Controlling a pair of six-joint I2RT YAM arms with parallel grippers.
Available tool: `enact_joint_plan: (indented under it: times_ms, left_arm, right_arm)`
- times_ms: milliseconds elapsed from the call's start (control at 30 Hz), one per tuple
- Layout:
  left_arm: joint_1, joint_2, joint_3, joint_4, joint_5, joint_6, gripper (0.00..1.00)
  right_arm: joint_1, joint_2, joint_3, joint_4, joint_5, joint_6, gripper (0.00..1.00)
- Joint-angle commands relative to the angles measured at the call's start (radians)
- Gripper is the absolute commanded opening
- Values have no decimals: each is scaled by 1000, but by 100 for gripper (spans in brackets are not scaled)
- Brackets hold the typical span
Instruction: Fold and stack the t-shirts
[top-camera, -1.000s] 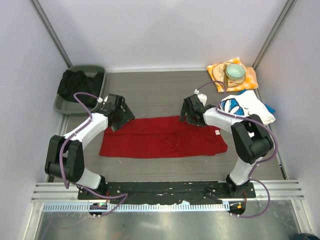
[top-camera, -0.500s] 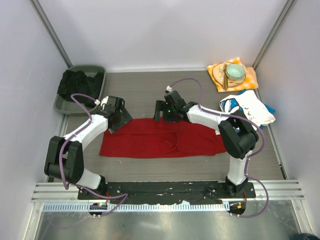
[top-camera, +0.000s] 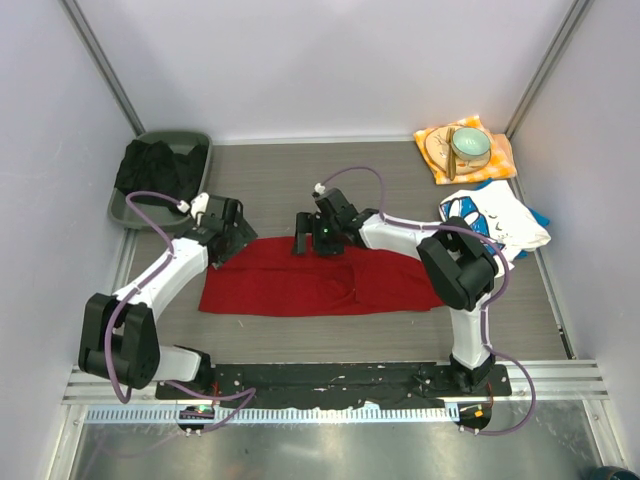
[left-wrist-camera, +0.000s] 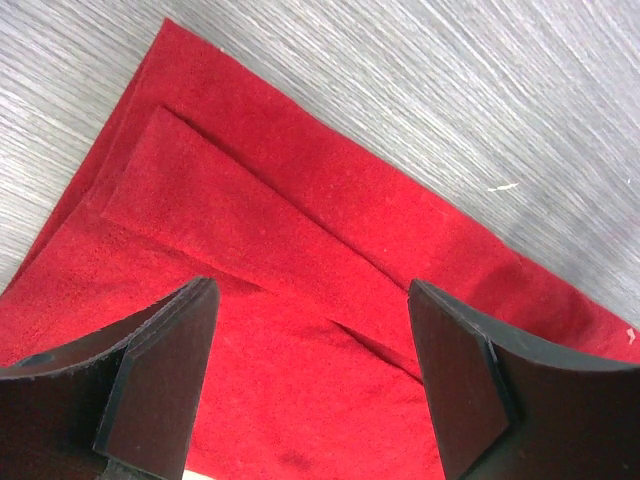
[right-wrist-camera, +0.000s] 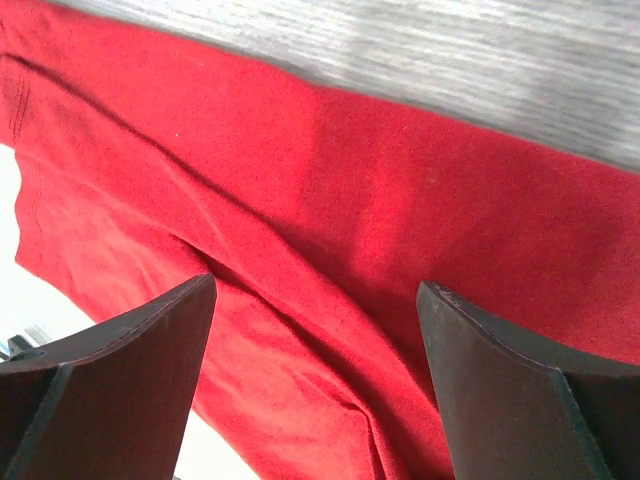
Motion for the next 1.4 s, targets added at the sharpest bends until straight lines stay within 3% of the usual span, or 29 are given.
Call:
enact_joint_plan:
  times_ms: [0,533,933,1167,1367]
  left_arm:
    - [9,-39,-4,6,-41,-13,81]
    - [9,-52,-36,20,-24,-27,81]
    - [9,-51,-62,26,-16,-32,81]
    - [9,-39,-47,34,-18,-30,81]
    - [8,29,-2,32,-15,-21,81]
  right_arm:
    - [29,-6,33,7,-46,-21,88]
    - [99,-89,-91,-17,-14,-46,88]
    - [194,-238,-217,-25,51,-52,87]
    - [228,-319,-217,-66,245,-63,87]
    - [227,-298,-167,-66,458,-59,87]
